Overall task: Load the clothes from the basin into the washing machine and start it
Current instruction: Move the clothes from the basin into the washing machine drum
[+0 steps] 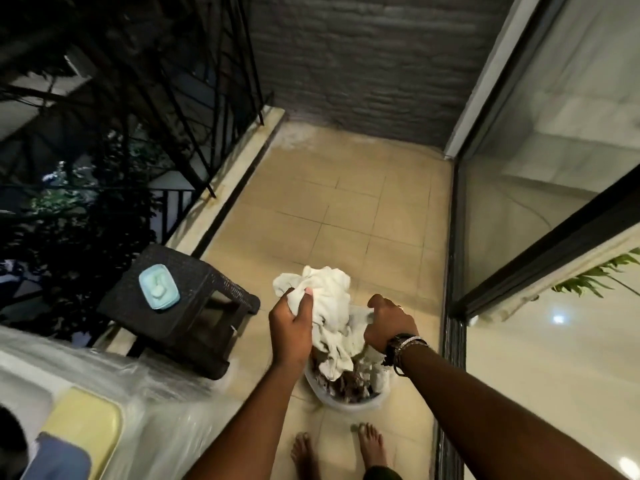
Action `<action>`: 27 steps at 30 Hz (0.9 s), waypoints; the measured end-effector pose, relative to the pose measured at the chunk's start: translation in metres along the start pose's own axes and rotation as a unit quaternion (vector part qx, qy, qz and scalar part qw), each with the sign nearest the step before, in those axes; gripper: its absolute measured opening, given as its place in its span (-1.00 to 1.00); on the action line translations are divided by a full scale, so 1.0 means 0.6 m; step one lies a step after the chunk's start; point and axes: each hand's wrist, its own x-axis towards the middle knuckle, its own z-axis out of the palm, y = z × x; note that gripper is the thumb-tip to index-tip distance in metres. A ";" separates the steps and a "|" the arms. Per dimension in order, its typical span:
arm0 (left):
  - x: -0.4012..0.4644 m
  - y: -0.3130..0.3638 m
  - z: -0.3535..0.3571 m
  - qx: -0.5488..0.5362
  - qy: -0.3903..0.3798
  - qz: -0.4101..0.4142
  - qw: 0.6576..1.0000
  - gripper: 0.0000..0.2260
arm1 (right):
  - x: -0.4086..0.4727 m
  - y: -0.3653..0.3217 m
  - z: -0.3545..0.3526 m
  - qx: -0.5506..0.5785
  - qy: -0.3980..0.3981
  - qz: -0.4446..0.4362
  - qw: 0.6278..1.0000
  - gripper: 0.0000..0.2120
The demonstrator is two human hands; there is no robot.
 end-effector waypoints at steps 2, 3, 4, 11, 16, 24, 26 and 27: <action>-0.001 0.024 -0.006 -0.006 0.000 -0.004 1.000 -0.90 | 0.001 -0.022 -0.015 0.030 -0.048 -0.051 0.997 -0.28; 0.000 0.045 -0.021 -0.017 0.009 -0.002 1.000 -0.90 | -0.003 -0.045 -0.028 0.064 -0.079 -0.106 0.989 -0.14; 0.004 0.053 -0.020 -0.031 0.008 -0.009 0.999 -0.88 | -0.005 -0.053 -0.030 0.104 -0.106 -0.154 0.977 -0.04; 0.039 0.168 -0.054 -0.293 0.030 -0.135 0.946 -0.47 | -0.014 -0.089 -0.049 0.266 -0.222 -0.230 0.909 0.09; 0.027 0.267 -0.123 -0.393 0.033 -0.096 0.914 -0.56 | -0.038 -0.120 -0.052 0.241 -0.265 -0.258 0.897 -0.14; -0.027 0.313 -0.295 -0.435 0.185 -0.020 0.881 -0.48 | -0.067 -0.290 -0.105 0.380 -0.268 -0.176 0.868 -0.70; -0.047 0.317 -0.329 -0.433 0.199 -0.005 0.879 -0.50 | -0.084 -0.343 -0.120 0.447 -0.300 -0.187 0.822 -0.72; -0.062 0.315 -0.358 -0.438 0.219 0.009 0.872 -0.49 | -0.105 -0.380 -0.131 0.476 -0.332 -0.214 0.786 -0.72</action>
